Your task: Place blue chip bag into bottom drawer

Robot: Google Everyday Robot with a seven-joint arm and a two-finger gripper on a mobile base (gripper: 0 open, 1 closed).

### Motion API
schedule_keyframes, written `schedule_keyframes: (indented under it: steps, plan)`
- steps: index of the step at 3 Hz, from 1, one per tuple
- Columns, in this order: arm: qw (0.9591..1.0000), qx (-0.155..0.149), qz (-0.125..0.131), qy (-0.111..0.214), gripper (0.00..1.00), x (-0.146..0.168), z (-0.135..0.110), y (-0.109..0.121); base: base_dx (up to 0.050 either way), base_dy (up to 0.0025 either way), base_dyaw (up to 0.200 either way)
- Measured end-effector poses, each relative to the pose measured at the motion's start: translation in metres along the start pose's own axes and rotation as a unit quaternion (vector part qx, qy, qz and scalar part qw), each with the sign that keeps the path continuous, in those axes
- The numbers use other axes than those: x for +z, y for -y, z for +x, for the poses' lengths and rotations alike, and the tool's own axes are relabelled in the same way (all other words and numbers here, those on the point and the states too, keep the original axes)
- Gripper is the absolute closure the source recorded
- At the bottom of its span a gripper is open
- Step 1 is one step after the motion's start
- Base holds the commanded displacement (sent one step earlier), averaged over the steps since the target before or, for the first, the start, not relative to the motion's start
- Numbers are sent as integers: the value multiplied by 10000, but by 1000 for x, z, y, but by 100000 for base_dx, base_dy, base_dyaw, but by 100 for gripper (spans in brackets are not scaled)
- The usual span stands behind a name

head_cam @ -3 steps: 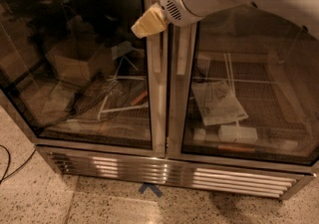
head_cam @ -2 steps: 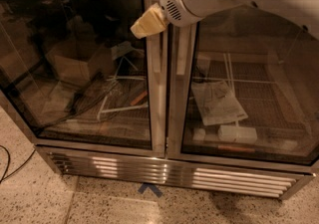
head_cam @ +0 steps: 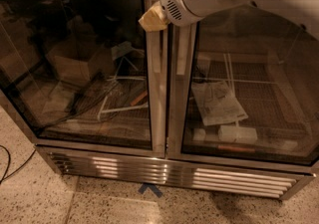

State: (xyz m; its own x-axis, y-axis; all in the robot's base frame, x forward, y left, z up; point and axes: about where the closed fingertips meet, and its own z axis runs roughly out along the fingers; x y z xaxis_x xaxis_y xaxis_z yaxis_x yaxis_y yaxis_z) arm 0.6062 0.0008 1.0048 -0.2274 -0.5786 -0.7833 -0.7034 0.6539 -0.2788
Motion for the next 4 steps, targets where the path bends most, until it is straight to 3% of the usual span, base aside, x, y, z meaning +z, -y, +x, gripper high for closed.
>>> schedule_keyframes:
  steps: [2, 4]
  plan:
    - [10000, -11, 26, -12, 43, -1, 3, -3, 0, 0, 0]
    - [10000, -23, 50, -14, 44, 1, 4, -4, 0, 0, 0]
